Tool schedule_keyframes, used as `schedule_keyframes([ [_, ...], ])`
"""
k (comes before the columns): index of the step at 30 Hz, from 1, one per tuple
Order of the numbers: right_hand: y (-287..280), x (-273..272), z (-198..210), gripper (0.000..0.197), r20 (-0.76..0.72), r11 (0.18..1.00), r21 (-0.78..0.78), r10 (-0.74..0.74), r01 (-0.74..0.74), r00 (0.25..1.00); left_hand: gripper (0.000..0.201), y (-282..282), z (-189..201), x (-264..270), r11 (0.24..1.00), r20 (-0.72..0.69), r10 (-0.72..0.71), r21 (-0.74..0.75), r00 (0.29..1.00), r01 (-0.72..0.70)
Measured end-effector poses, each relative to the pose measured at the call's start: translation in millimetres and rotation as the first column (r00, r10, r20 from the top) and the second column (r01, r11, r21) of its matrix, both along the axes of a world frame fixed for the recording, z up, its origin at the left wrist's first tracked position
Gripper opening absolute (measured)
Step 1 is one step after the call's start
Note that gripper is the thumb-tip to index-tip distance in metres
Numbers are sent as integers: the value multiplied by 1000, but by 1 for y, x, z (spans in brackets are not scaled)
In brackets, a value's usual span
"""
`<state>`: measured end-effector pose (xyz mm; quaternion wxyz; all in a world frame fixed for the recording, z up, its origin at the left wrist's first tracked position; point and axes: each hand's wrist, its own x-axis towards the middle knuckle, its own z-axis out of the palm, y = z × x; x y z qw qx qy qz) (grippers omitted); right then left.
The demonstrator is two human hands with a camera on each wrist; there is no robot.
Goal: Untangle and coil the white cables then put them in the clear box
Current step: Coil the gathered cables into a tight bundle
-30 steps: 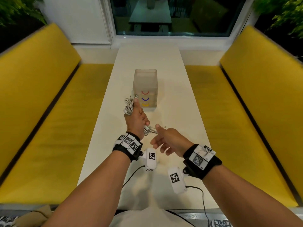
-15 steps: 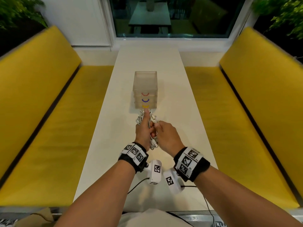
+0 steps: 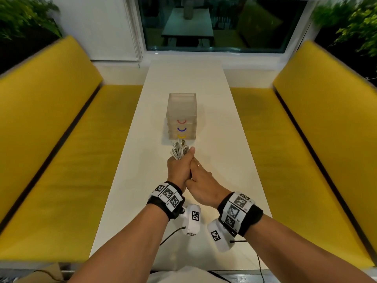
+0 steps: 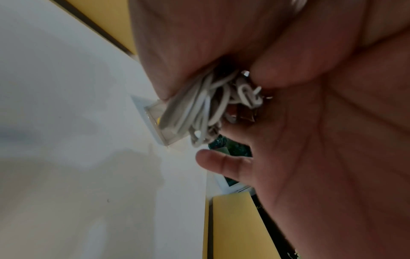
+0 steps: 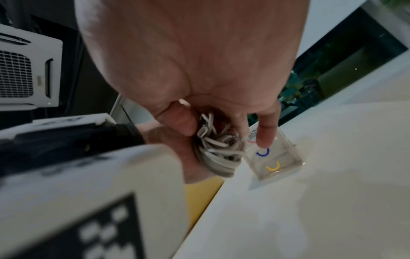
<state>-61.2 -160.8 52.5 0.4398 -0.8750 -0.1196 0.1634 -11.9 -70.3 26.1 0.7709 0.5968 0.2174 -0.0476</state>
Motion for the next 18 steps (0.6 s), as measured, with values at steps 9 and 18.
schedule_keyframes([
  [9, -31, 34, 1, 24, 53, 970, 145, -202, 193, 978, 18, 5, 1, 2, 1000, -37, -23, -16, 999, 22],
  [18, -19, 49, 33, 63, -101, 952, 192, -223, 239, 969, 17, -8, 16, -1, 925, 40, -281, 277, 959, 259],
])
